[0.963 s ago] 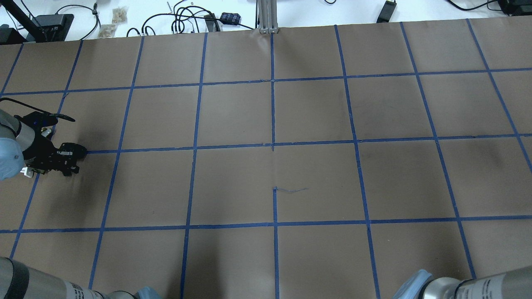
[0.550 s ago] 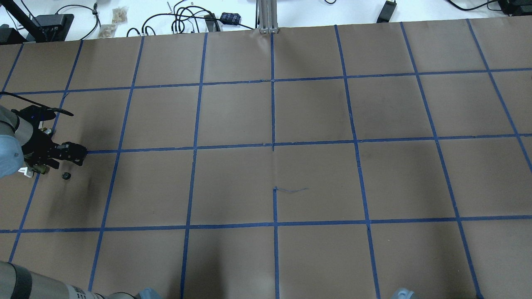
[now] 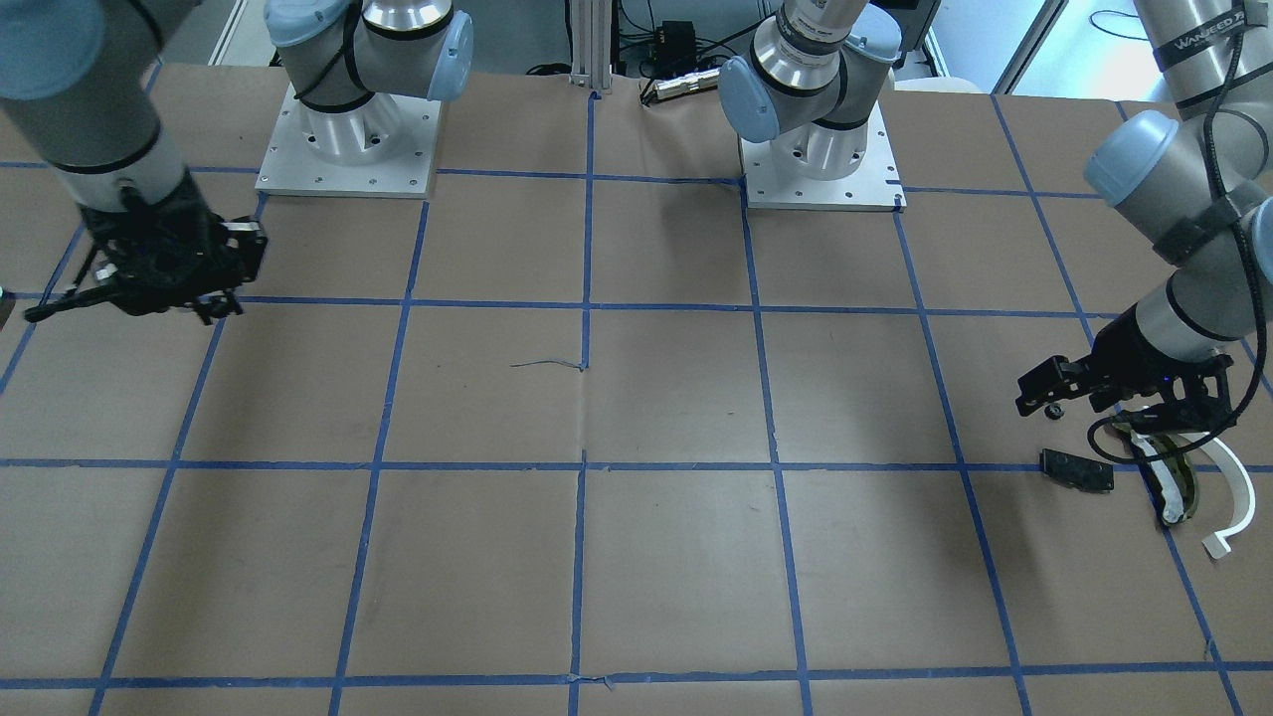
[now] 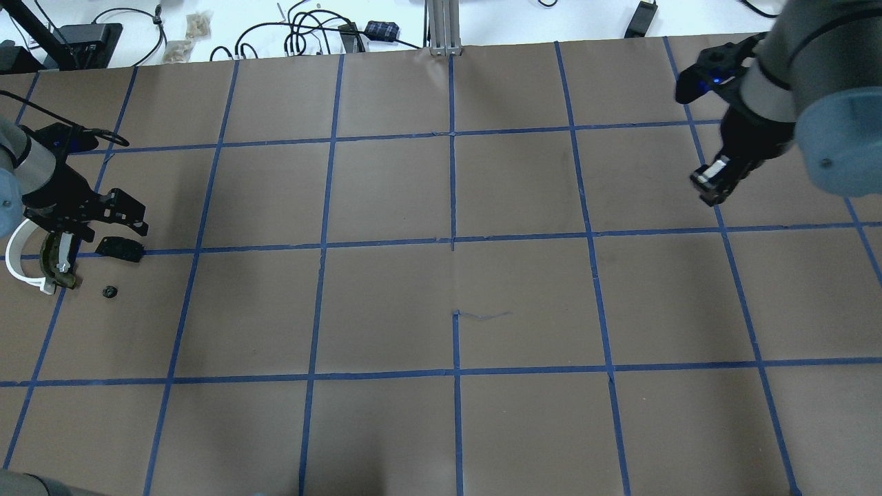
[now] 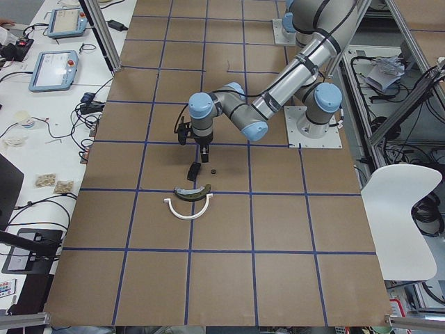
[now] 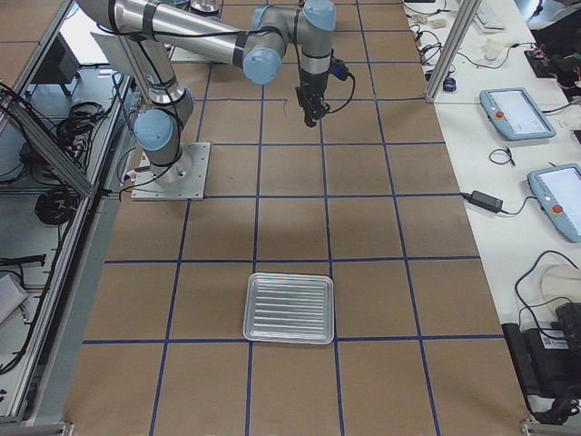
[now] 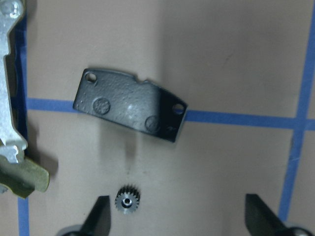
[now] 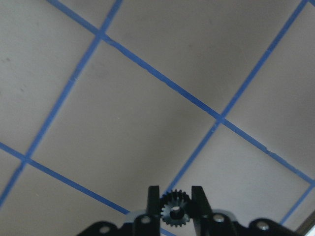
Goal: Place bearing gear from tray to pile
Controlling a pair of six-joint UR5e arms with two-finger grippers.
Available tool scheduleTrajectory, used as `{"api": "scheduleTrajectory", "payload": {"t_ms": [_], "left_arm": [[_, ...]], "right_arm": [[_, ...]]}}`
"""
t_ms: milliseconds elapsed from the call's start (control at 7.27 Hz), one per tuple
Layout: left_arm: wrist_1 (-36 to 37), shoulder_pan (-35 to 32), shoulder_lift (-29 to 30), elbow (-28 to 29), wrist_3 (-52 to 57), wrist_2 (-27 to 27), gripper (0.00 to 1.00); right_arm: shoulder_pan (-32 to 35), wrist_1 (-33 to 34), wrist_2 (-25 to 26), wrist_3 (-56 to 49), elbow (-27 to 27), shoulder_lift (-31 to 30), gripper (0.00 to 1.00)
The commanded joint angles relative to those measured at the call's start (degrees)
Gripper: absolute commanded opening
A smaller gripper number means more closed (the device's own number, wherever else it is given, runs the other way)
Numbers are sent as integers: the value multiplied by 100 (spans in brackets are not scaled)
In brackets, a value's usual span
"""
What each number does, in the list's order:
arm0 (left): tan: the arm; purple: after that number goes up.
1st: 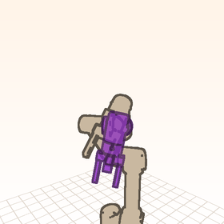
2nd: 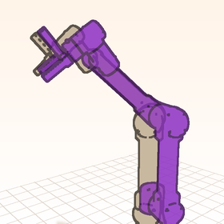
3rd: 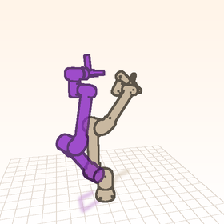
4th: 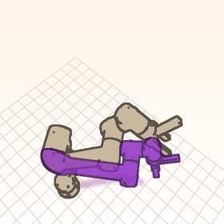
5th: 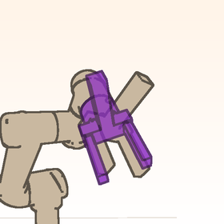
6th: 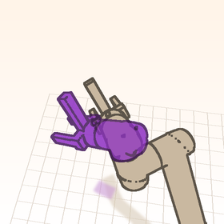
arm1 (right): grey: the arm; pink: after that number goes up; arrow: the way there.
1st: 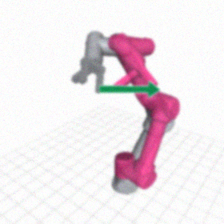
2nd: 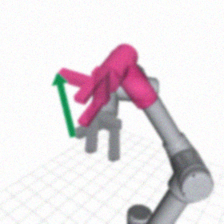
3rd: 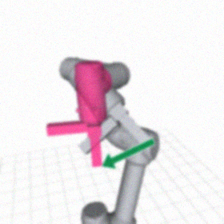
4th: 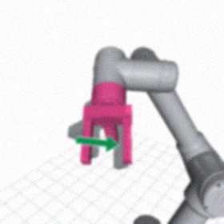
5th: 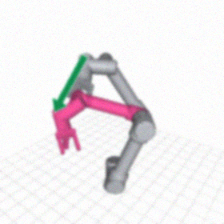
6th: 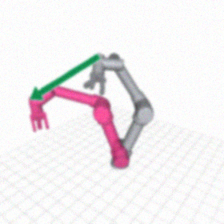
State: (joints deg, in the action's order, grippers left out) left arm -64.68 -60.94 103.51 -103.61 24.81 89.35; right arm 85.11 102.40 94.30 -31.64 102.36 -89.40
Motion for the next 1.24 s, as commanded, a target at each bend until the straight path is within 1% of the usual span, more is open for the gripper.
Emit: {"api": "scheduleTrajectory", "payload": {"t_ms": [0,138,275,413,550,825,963,1101], "left_arm": [[-228,-688,-216,131,-973,-214,100],[-238,-865,-287,131,-1561,-521,100],[-238,-1101,-348,122,-1923,-663,100],[-238,-1278,-410,113,-2005,-664,100],[-246,-1393,-454,105,-2024,-690,100],[-255,-1805,-481,43,-2024,-708,100],[-255,-1920,-515,43,-2328,-691,100],[-255,-1973,-551,34,-2488,-699,100]], "right_arm": [[1118,565,-787,2626,-5,596,27],[1583,1171,-982,3376,-5,982,27],[2075,1612,-966,4271,47,1326,27],[2497,2103,-740,4950,73,1573,27],[2728,2343,-433,5078,82,1810,27],[2818,3281,-509,5238,170,2355,29],[2870,3399,-474,5247,179,2375,56],[2871,3392,-457,5255,179,2366,100]]}}
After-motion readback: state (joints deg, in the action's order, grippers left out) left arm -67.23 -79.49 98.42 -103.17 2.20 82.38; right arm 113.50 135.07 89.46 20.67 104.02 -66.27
